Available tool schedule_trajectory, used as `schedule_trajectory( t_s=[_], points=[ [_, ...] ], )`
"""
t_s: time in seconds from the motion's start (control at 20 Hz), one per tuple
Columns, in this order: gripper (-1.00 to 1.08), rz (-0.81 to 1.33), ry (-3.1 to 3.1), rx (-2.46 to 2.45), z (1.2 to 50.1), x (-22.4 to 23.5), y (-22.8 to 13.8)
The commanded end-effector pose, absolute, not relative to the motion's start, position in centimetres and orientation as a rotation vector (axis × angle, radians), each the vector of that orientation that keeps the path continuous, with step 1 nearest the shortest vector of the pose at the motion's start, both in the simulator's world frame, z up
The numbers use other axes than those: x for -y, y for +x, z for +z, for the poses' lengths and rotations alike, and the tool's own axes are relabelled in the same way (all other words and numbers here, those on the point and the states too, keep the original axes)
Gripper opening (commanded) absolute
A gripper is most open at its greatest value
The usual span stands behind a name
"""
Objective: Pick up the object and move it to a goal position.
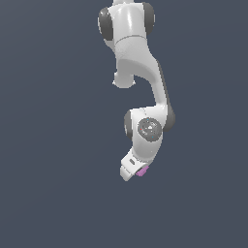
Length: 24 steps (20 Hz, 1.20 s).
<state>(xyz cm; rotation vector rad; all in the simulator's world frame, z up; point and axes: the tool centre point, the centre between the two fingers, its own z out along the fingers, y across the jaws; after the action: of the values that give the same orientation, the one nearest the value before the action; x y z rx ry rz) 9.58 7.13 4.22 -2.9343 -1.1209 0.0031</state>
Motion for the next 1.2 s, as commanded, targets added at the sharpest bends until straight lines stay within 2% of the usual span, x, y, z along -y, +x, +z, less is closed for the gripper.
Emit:
schedule_trajectory(
  t_s=[0.0, 0.15, 0.2, 0.8, 1.15],
  points=[
    [1.0, 0.0, -2.935, 1.122, 3.8, -7.1, 9.7],
    [1.0, 0.0, -2.935, 1.122, 3.9, -7.2, 9.8],
    [-1.0, 0.0, -2.935, 1.122, 3.9, -7.2, 9.8],
    [-1.0, 0.0, -2.935, 1.122, 4.0, -7.1, 9.7],
    [-1.0, 0.0, -2.935, 1.122, 5.7, -6.3, 9.3]
  ],
)
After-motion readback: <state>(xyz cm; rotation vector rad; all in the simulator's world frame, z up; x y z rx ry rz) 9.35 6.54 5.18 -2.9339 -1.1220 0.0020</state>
